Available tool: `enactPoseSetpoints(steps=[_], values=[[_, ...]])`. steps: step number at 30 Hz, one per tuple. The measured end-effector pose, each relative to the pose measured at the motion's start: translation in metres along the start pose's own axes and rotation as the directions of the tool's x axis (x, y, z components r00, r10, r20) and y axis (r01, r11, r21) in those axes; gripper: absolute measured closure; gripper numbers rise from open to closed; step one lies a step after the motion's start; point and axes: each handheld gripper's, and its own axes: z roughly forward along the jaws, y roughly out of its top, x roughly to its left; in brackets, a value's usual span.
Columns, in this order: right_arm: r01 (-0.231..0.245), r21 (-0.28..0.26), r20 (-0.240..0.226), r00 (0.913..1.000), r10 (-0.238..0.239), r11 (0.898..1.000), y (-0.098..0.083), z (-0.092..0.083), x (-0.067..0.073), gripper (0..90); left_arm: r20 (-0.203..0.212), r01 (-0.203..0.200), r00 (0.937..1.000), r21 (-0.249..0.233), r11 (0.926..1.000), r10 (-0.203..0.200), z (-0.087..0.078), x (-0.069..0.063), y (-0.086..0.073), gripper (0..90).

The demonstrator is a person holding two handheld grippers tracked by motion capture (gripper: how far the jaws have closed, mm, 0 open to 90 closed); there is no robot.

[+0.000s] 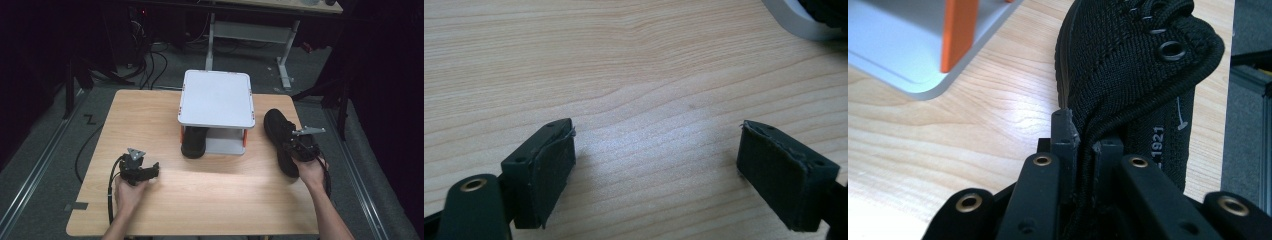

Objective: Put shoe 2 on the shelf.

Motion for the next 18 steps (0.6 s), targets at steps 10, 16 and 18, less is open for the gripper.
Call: enactPoseSetpoints(steps=[10, 16, 18], values=[[0.033, -0.042, -0.022, 0.9992, -0.034, 0.999, -0.006, -0.022, 0.020, 84.0, -0.004, -0.005, 1.0000, -0.003, 1.0000, 0.005, 0.000, -0.002, -0.001, 16.9], [0.037, -0.060, -0.038, 0.9985, -0.039, 0.998, -0.011, -0.029, 0.031, 83.9, 0.014, -0.005, 0.9999, -0.003, 1.0000, 0.005, -0.001, -0.003, -0.001, 19.4], [0.046, -0.058, -0.040, 0.9980, -0.048, 0.997, -0.012, -0.033, 0.033, 84.0, 0.011, -0.001, 0.9999, -0.006, 1.0000, 0.001, 0.000, -0.003, -0.001, 19.4]])
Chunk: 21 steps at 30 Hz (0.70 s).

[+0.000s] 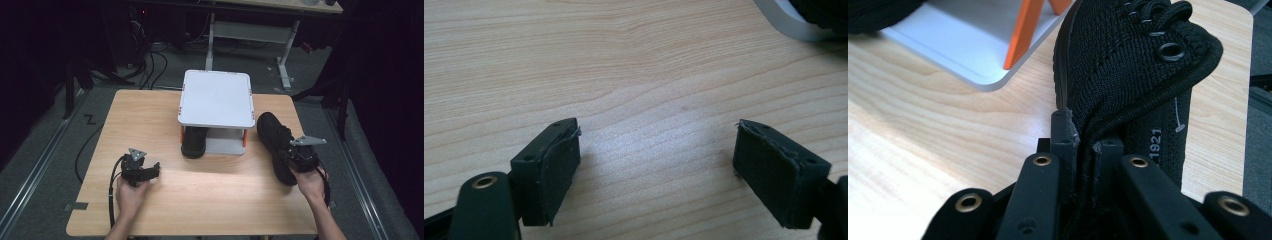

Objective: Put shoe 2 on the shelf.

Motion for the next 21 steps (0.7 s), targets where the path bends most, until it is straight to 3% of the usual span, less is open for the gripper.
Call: enactPoseSetpoints(steps=[6, 10, 14, 18, 21], values=[[0.011, -0.003, -0.009, 0.9999, -0.011, 1.000, -0.005, -0.013, 0.009, 83.9, -0.003, 0.003, 1.0000, 0.001, 1.0000, -0.003, 0.000, 0.000, 0.000, 19.1], [0.043, 0.020, -0.009, 0.9990, -0.043, 0.999, -0.011, -0.013, 0.017, 83.9, -0.007, 0.004, 1.0000, 0.003, 1.0000, -0.004, 0.001, -0.001, 0.000, 18.3], [0.047, 0.017, -0.019, 0.9988, -0.046, 0.999, -0.017, -0.016, 0.023, 83.9, -0.008, 0.006, 0.9999, 0.011, 0.9999, -0.006, 0.002, -0.004, -0.001, 15.2], [0.075, 0.023, -0.030, 0.9968, -0.074, 0.997, -0.021, -0.022, 0.033, 83.8, 0.007, 0.009, 0.9999, 0.052, 0.9986, -0.010, 0.003, -0.011, 0.001, 15.9], [0.080, 0.019, -0.039, 0.9961, -0.080, 0.997, -0.025, -0.027, 0.039, 83.8, 0.034, 0.026, 0.9991, 0.043, 0.9987, -0.027, 0.001, -0.017, 0.004, 17.2]])
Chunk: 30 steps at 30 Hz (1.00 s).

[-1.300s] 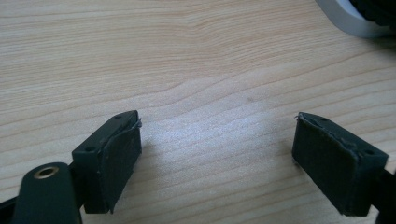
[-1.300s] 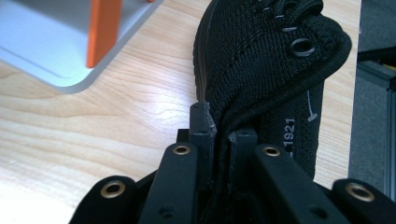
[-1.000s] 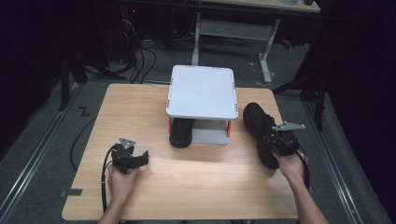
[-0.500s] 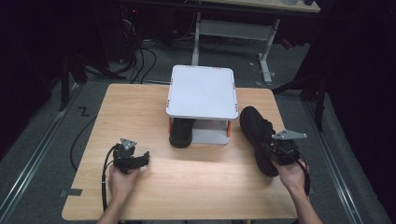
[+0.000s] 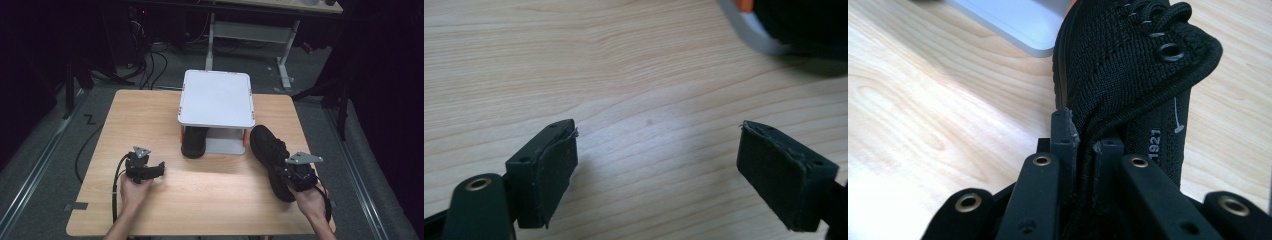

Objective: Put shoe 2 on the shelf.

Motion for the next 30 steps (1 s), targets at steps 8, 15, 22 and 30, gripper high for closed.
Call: enactPoseSetpoints(steps=[8, 15, 22, 30], values=[[0.010, 0.003, -0.027, 0.9996, -0.009, 1.000, -0.009, -0.005, 0.016, 83.9, 0.038, 0.016, 0.9991, 0.008, 0.9998, -0.016, -0.005, -0.011, 0.013, 15.6], [0.053, -0.005, -0.057, 0.9969, -0.054, 0.999, -0.009, -0.012, 0.034, 83.8, 0.078, -0.024, 0.9967, -0.001, 0.9997, 0.024, -0.011, -0.030, 0.032, 15.2], [0.089, -0.010, -0.082, 0.9926, -0.089, 0.996, 0.001, -0.007, 0.049, 83.7, 0.118, -0.001, 0.9930, -0.020, 0.9998, 0.003, -0.013, -0.046, 0.054, 14.9], [0.105, -0.026, -0.104, 0.9888, -0.107, 0.994, 0.019, 0.005, 0.063, 83.6, 0.177, -0.004, 0.9841, -0.061, 0.9981, 0.015, -0.015, -0.071, 0.082, 15.2]])
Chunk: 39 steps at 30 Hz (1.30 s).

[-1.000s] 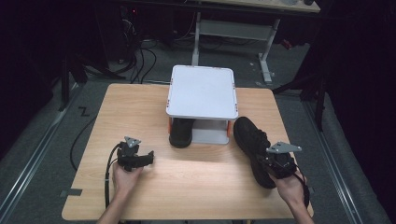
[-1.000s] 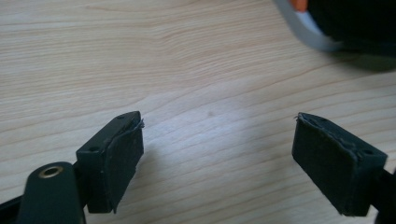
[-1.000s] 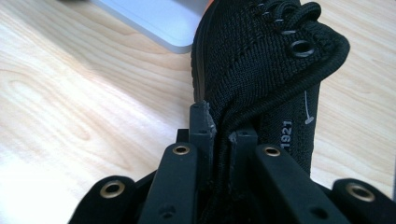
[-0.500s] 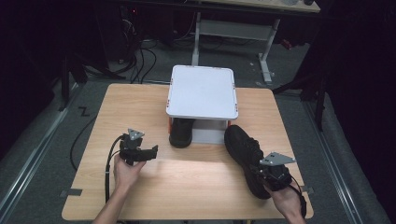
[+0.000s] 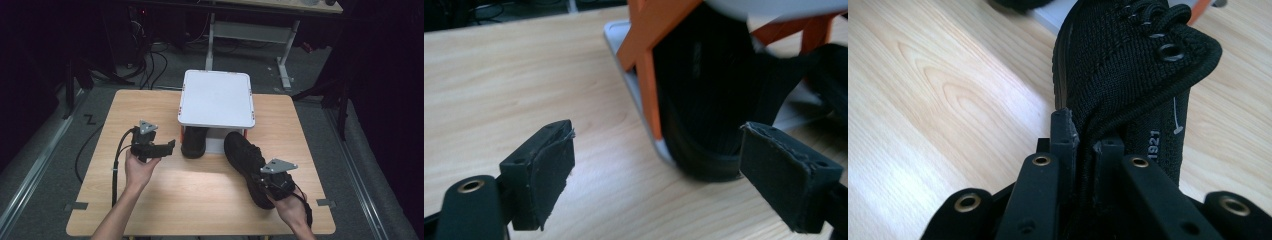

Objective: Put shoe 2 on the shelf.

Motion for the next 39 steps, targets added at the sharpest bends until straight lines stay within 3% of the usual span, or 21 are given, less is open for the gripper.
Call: enactPoseSetpoints(steps=[8, 16, 20, 24, 28, 35, 39], values=[[0.008, -0.002, -0.008, 0.9999, -0.008, 1.000, 0.020, 0.016, 0.008, 83.4, 0.047, 0.029, 0.9985, -0.031, 0.9991, -0.028, 0.006, -0.020, 0.026, 15.6], [-0.005, 0.015, 0.025, 0.9997, 0.005, 1.000, 0.036, 0.032, 0.010, 83.4, 0.079, 0.017, 0.9968, -0.043, 0.9989, -0.014, 0.021, -0.042, 0.045, 18.0], [-0.033, 0.024, 0.033, 0.9989, 0.033, 0.999, 0.043, 0.041, 0.009, 83.4, 0.080, 0.020, 0.9967, -0.035, 0.9992, -0.017, 0.035, -0.048, 0.048, 18.1], [-0.053, 0.030, 0.039, 0.9979, 0.052, 0.998, 0.050, 0.048, 0.009, 83.4, 0.054, 0.000, 0.9986, -0.017, 0.9999, 0.001, 0.050, -0.052, 0.046, 18.0], [-0.063, 0.034, 0.045, 0.9971, 0.061, 0.997, 0.054, 0.054, 0.007, 83.3, 0.028, 0.007, 0.9996, -0.002, 1.0000, -0.007, 0.059, -0.051, 0.043, 19.1], [-0.086, 0.042, 0.053, 0.9951, 0.084, 0.995, 0.060, 0.064, 0.004, 83.2, 0.040, 0.037, 0.9985, -0.002, 0.9993, -0.037, 0.065, -0.048, 0.045, 21.1], [-0.102, 0.052, 0.053, 0.9937, 0.099, 0.993, 0.063, 0.072, 0.004, 83.0, 0.067, 0.018, 0.9976, 0.002, 0.9998, -0.018, 0.066, -0.051, 0.045, 25.8]])
